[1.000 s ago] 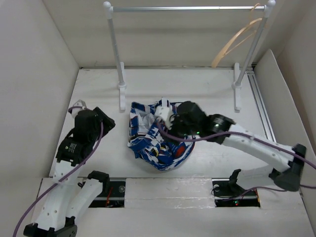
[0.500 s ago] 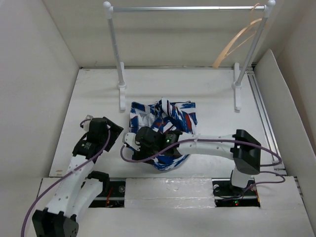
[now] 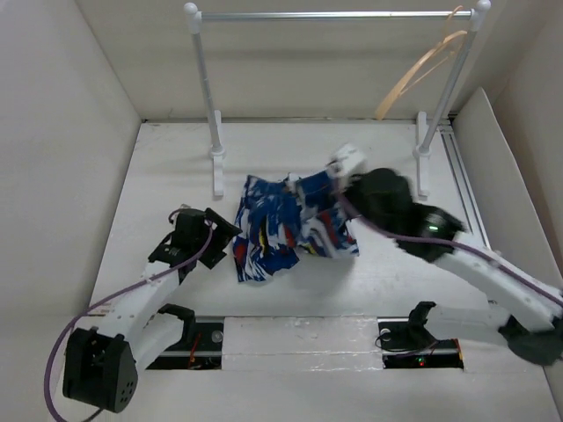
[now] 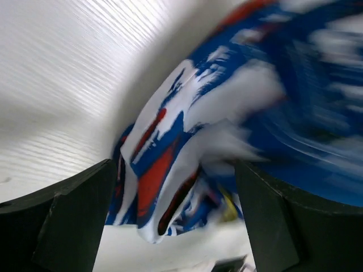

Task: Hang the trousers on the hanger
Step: Flatten out the trousers at the center of the board.

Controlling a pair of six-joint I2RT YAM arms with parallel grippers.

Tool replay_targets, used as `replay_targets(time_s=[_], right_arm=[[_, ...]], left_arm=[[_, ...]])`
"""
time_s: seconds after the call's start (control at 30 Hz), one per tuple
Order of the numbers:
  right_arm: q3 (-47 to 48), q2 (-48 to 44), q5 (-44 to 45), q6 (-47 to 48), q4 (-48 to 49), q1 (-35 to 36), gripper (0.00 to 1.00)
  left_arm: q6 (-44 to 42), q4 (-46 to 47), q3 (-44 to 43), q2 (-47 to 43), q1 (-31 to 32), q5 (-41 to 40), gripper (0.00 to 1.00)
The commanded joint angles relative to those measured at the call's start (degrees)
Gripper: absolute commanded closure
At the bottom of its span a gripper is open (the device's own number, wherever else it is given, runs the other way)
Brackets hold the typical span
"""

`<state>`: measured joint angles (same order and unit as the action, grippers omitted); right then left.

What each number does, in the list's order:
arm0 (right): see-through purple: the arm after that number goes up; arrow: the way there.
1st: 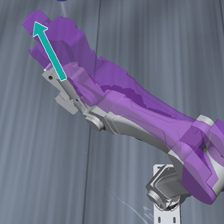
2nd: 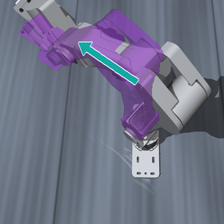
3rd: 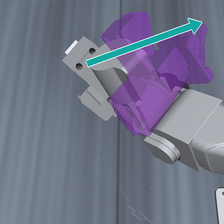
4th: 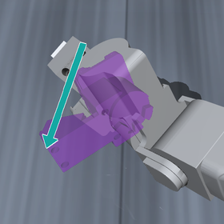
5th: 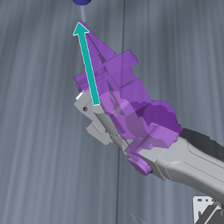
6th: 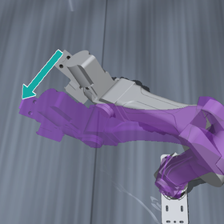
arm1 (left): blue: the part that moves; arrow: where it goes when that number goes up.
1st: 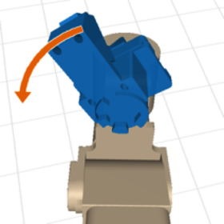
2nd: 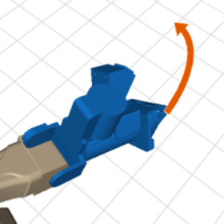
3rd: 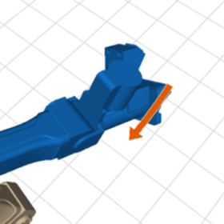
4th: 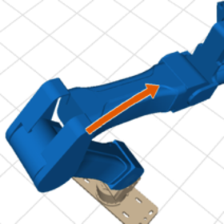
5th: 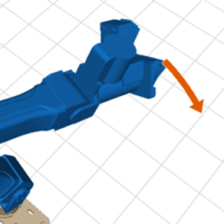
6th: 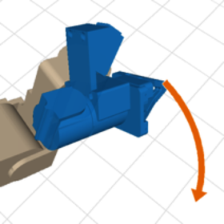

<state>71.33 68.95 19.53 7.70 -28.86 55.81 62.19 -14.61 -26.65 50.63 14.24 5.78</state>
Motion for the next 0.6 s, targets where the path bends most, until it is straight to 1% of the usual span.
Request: replay_targets(time_s=[0.0,0.03,0.07,0.1,0.13,0.2,0.23,0.27,0.3,0.33,0.37,0.4,0.43,0.47,0.5,0.53,0.57], right_arm=[[-2.94,-14.61,4.65,-1.99,-9.43,-11.9,1.0],[-3.73,-16.81,3.94,-2.25,-10.68,-14.39,1.0],[-5.48,-20.74,2.11,-2.43,-11.56,-16.59,1.0],[-6.28,-22.52,1.4,-2.69,-13.05,-20.18,1.0],[-6.99,-24.19,0.61,-3.13,-13.5,-21.61,1.0],[-8.39,-28.15,-2.2,-3.14,-13.94,-23.81,1.0],[-8.49,-28.86,-3.35,-3.13,-13.85,-25.47,1.0],[-8.49,-29.13,-5.71,-2.87,-13.94,-26.1,1.0],[-7.97,-28.96,-6.43,-2.78,-14.64,-26.1,1.0],[-7.53,-28.61,-7.56,-2.0,-14.9,-26.63,1.0],[-7.26,-28.26,-9.23,-1.73,-14.99,-26.63,1.0],[-6.91,-27.73,-10.03,-1.64,-14.56,-26.63,1.0],[-6.04,-27.47,-10.73,-1.47,-14.21,-25.76,1.0],[-5.33,-27.2,-12.05,-1.38,-13.94,-24.71,1.0],[-4.54,-26.94,-12.49,-1.12,-13.07,-24.0,1.0],[-2.36,-25.8,-12.76,-0.85,-12.97,-23.13,1.0],[0.97,-24.14,-13.11,-0.07,-13.5,-21.38,1.0]], left_arm=[[-2.52,6.43,-2.34,4.37,4.82,1.52,0.18],[-2.86,7.05,-3.05,7.61,8.23,0.47,0.17],[-2.87,7.57,-4.36,9.38,10.0,-0.15,0.15],[-3.04,8.97,-4.81,11.14,11.5,-0.59,0.14],[-3.3,9.77,-5.51,15.16,13.69,-0.86,0.13],[-3.48,12.31,-5.86,19.66,14.32,-0.16,0.1],[-3.66,14.15,-5.95,24.12,14.85,2.45,0.09],[-4.01,17.57,-5.52,25.9,15.64,4.66,0.08],[-3.75,23.17,-5.34,27.84,16.51,6.68,0.07],[-3.4,25.14,-6.47,31.42,17.48,8.96,0.07],[-3.05,26.9,-7.61,33.2,20.45,9.07,0.06],[-3.04,27.52,-8.93,35.04,22.13,8.99,0.07],[-3.13,26.84,-12.6,39.15,23.63,7.77,0.1],[-3.39,25.7,-14.37,41.02,24.69,7.15,0.15],[-3.92,24.64,-15.52,42.43,26.26,6.62,0.26],[-4.01,24.81,-16.23,44.18,26.28,5.92,0.41],[-3.58,24.37,-16.24,44.03,26.28,5.04,0.99]])
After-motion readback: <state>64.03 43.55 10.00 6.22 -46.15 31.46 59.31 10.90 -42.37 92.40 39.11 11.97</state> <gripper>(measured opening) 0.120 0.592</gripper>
